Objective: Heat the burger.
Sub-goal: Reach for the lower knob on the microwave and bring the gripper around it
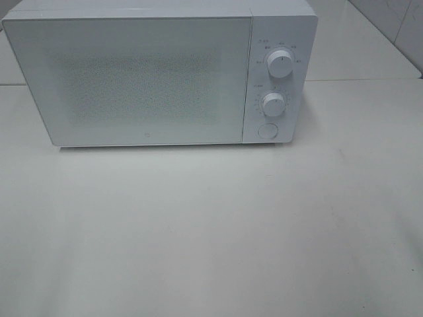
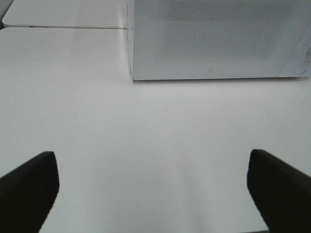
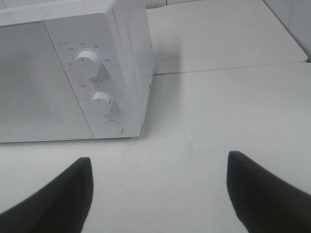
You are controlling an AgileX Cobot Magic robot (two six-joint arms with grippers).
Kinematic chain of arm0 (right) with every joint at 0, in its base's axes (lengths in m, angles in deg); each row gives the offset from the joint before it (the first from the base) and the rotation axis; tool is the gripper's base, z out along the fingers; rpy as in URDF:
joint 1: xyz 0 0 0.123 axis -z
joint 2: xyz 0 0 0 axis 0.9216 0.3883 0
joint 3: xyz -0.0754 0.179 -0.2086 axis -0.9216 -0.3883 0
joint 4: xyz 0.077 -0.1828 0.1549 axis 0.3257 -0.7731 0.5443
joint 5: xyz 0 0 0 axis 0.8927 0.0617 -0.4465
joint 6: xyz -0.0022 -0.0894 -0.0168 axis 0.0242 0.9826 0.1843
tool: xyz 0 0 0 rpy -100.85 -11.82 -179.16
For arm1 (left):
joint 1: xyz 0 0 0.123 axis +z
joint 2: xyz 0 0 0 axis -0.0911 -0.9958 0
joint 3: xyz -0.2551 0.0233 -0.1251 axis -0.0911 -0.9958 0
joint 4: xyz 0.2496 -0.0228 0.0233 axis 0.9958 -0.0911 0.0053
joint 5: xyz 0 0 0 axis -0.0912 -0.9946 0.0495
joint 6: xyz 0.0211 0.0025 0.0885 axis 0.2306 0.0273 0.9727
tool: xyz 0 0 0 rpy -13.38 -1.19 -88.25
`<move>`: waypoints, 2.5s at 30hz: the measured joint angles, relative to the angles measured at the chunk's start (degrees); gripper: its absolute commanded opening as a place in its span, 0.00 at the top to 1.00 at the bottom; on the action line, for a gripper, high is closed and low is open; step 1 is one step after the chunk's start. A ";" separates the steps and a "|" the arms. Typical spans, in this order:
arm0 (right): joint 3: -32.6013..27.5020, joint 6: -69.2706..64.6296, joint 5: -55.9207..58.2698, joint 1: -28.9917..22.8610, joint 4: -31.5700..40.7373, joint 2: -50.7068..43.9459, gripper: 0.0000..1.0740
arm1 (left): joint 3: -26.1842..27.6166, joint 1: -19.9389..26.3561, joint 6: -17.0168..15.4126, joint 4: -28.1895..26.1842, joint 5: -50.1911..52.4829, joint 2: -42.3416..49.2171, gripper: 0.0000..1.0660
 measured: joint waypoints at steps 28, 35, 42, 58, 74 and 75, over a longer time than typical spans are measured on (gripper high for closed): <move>-1.43 0.97 -54.43 0.00 4.07 46.98 0.32 | 0.00 0.00 0.00 0.00 0.00 0.00 0.08; -1.60 10.60 -64.97 -3.55 16.10 58.38 0.32 | 0.00 0.00 0.00 0.00 0.00 0.00 0.08; -1.55 17.30 -74.26 -15.30 32.72 66.58 0.32 | 0.00 0.00 0.00 0.00 0.00 0.00 0.08; 5.10 22.69 -78.44 -32.31 48.36 75.46 0.32 | 0.00 0.00 0.00 0.00 0.00 0.00 0.08; 10.71 31.68 -77.98 -35.29 54.14 76.66 0.32 | 0.00 0.00 0.00 0.00 0.00 0.00 0.08; 10.71 31.68 -77.98 -35.29 54.14 76.66 0.32 | 0.00 0.00 0.00 0.00 0.00 0.00 0.08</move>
